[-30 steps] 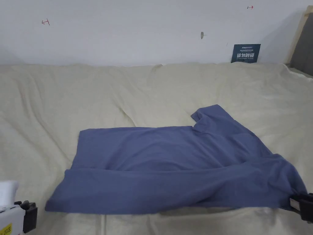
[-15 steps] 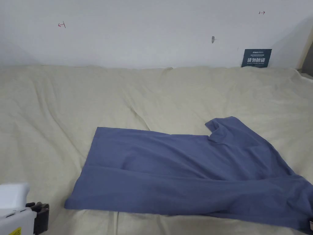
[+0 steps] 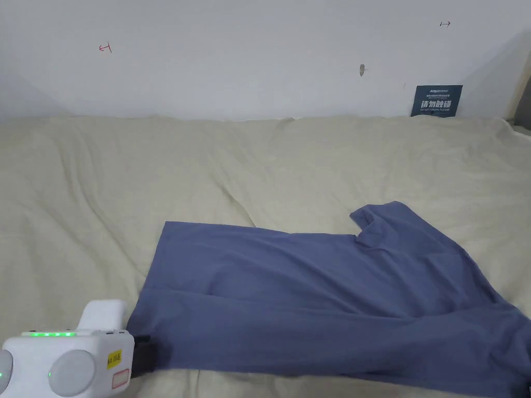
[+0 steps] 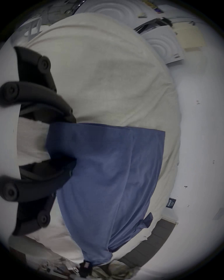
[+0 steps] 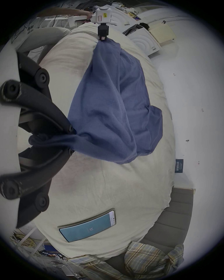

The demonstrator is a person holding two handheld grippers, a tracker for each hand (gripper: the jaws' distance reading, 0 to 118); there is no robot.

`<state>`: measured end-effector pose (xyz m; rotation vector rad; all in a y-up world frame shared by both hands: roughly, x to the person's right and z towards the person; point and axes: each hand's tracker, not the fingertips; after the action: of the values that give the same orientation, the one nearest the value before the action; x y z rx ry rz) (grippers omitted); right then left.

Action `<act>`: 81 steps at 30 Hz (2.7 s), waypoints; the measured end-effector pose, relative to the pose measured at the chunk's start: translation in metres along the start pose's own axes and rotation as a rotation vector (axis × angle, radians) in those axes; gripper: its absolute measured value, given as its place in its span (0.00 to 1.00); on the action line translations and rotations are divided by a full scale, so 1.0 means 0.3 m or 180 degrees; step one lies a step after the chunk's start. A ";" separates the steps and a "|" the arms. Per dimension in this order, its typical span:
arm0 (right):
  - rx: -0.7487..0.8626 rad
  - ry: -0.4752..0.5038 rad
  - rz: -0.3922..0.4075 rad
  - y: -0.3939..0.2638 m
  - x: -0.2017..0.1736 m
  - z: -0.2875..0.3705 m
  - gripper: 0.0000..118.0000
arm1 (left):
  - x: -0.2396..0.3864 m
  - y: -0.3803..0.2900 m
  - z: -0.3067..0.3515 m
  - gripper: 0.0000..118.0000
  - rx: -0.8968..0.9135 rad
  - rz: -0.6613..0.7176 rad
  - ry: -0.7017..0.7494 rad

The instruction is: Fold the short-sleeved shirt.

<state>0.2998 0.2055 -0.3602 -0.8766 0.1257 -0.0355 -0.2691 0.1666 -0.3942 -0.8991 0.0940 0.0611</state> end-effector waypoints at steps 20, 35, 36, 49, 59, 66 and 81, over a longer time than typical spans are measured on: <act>-0.0213 0.0170 -0.0132 -0.177 0.057 0.107 0.09 | -0.052 -0.268 0.279 0.11 -0.0025 0.0032 -0.0205; 0.0819 -0.0215 -0.0107 0.081 0.001 0.268 0.28 | -0.048 -0.044 0.420 0.47 0.0690 0.0351 -0.0396; 0.0885 -0.0256 -0.0103 0.117 -0.013 0.265 0.03 | -0.022 -0.010 0.414 0.26 0.0680 0.0272 -0.0336; 0.0142 0.0049 -0.0240 0.616 0.070 -0.289 0.45 | 0.135 0.296 0.257 0.00 0.0765 -0.0043 -0.0403; -0.0733 -0.0257 -0.0069 0.705 0.079 -0.709 0.82 | 0.091 0.306 0.102 0.00 0.0386 0.0038 -0.0306; -0.0603 -0.0430 0.0405 0.723 0.036 -0.637 0.00 | 0.063 0.301 0.043 0.00 0.0256 0.0094 -0.0310; -0.0325 -0.0042 0.0202 0.790 0.029 -0.480 0.00 | -0.041 0.565 -0.244 0.98 -0.0170 0.0115 -0.0291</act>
<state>0.2858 0.2463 -0.6341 -0.9742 0.1441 0.0363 -0.3010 0.2144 -0.5702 -0.9467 0.0234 0.1389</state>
